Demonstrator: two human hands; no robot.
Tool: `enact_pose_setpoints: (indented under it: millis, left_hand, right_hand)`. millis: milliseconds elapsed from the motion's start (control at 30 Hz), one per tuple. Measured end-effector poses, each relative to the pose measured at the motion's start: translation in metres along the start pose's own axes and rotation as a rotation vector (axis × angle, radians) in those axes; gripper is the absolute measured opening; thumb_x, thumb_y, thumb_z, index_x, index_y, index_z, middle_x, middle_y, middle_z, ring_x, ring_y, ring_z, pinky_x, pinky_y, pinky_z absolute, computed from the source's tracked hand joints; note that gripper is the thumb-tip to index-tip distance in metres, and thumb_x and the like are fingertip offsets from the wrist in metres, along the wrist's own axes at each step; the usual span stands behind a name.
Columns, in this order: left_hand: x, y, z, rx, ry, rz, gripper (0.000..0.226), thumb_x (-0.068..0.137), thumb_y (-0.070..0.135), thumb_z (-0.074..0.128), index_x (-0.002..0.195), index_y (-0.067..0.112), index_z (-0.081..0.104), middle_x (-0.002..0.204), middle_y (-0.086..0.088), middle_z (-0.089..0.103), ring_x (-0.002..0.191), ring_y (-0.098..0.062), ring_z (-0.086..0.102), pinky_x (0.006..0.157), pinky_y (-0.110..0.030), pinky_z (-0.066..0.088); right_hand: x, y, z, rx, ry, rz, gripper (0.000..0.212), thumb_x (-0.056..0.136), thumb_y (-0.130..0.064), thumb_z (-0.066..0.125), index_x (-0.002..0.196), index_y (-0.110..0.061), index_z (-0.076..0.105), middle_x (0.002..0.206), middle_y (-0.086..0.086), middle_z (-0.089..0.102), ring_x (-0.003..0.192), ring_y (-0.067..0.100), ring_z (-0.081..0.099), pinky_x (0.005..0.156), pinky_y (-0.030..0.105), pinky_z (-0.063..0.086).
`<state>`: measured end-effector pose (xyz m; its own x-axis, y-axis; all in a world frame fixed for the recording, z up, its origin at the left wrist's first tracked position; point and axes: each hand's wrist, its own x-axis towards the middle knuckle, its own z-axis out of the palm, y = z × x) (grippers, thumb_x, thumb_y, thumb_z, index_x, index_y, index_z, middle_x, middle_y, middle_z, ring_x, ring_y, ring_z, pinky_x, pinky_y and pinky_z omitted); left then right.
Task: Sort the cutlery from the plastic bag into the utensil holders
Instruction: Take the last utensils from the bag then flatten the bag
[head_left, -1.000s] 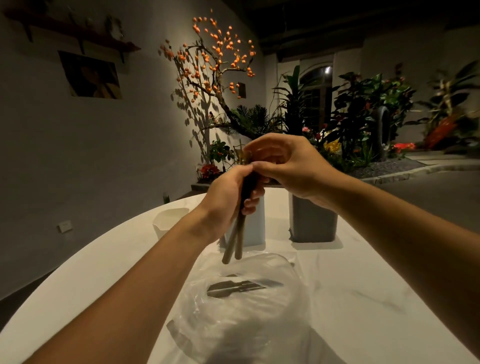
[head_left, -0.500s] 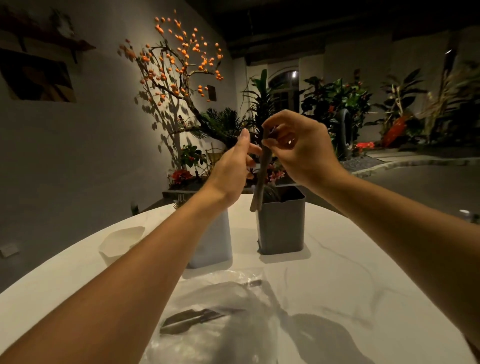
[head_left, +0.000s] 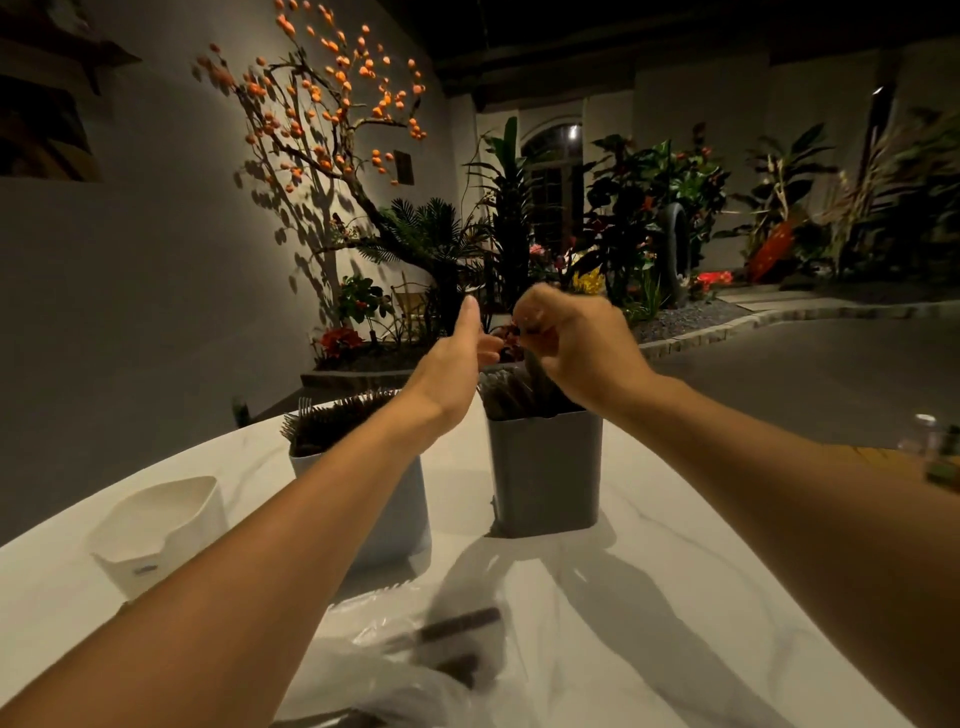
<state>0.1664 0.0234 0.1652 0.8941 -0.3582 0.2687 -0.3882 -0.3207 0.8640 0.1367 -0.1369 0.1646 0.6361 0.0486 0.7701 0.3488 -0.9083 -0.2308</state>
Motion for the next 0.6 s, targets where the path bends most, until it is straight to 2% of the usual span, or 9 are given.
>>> enact_pose_setpoints:
  millis: [100,167,267,333,400,467,533,600]
  left_hand:
    - [0.002,-0.016,0.006,0.019,-0.067,-0.055,0.096,0.081,0.081,0.008,0.13,0.02,0.063,0.129,-0.001,0.065,0.131,-0.02,0.05,0.119,-0.052,0.027]
    - [0.003,-0.02,0.006,-0.008,-0.069,-0.053,0.092,0.087,0.079,0.009,0.134,0.017,0.059,0.129,-0.002,0.064,0.132,-0.02,0.049,0.119,-0.051,0.028]
    - [-0.001,-0.016,0.003,-0.021,-0.055,-0.027,0.08,0.098,0.069,0.01,0.133,0.015,0.058,0.13,-0.006,0.063,0.128,-0.021,0.052,0.117,-0.05,0.032]
    - [-0.009,-0.009,-0.002,-0.005,-0.041,-0.021,0.077,0.101,0.065,0.011,0.13,0.014,0.061,0.127,-0.007,0.064,0.122,-0.02,0.056,0.113,-0.048,0.037]
    - [-0.022,-0.003,-0.009,0.019,-0.012,0.01,0.075,0.101,0.065,0.012,0.122,0.016,0.064,0.118,-0.005,0.067,0.114,-0.019,0.06,0.108,-0.049,0.042]
    - [-0.039,0.002,-0.018,0.059,0.057,0.044,0.075,0.096,0.071,0.014,0.112,0.02,0.067,0.11,-0.002,0.069,0.108,-0.018,0.062,0.104,-0.049,0.046]
    - [-0.061,0.004,-0.029,0.085,0.095,0.049,0.072,0.095,0.07,0.017,0.107,0.019,0.066,0.105,-0.004,0.07,0.102,-0.021,0.065,0.097,-0.051,0.051]
    - [-0.089,0.004,-0.04,0.127,0.07,0.057,0.063,0.103,0.059,0.02,0.106,0.013,0.063,0.101,-0.01,0.069,0.095,-0.026,0.067,0.091,-0.051,0.055]
  right_hand:
    - [-0.016,0.013,0.023,-0.022,-0.341,0.056,0.03,0.095,-0.009,0.063,0.122,-0.022,0.067,0.104,0.007,0.071,0.083,0.017,0.065,0.066,0.024,0.053]
    - [-0.021,0.017,0.029,-0.057,-0.446,0.077,0.037,0.1,-0.013,0.055,0.134,-0.025,0.061,0.106,0.006,0.069,0.08,0.017,0.062,0.062,0.025,0.047]
    - [-0.019,0.012,0.022,-0.073,-0.376,0.111,0.037,0.102,-0.019,0.049,0.138,-0.024,0.055,0.114,0.006,0.066,0.091,0.022,0.063,0.074,0.036,0.054]
    - [-0.017,0.003,0.012,-0.068,-0.286,0.116,0.027,0.1,-0.019,0.049,0.122,-0.022,0.065,0.11,0.003,0.068,0.092,0.021,0.062,0.08,0.043,0.056]
    - [-0.019,-0.015,-0.001,0.0,-0.226,0.116,0.02,0.098,-0.022,0.05,0.105,-0.022,0.069,0.096,-0.001,0.068,0.084,0.018,0.062,0.076,0.045,0.056]
    - [-0.027,-0.04,-0.013,0.103,-0.199,0.104,0.017,0.098,-0.027,0.052,0.098,-0.021,0.068,0.089,-0.004,0.068,0.08,0.016,0.063,0.074,0.045,0.057]
    - [-0.04,-0.071,-0.027,0.227,-0.234,0.087,0.017,0.097,-0.028,0.054,0.091,-0.019,0.067,0.083,-0.003,0.068,0.077,0.016,0.065,0.074,0.044,0.058]
    - [-0.057,-0.105,-0.042,0.394,-0.39,0.074,0.021,0.099,-0.023,0.054,0.086,-0.013,0.067,0.079,0.004,0.069,0.071,0.018,0.068,0.069,0.038,0.061]
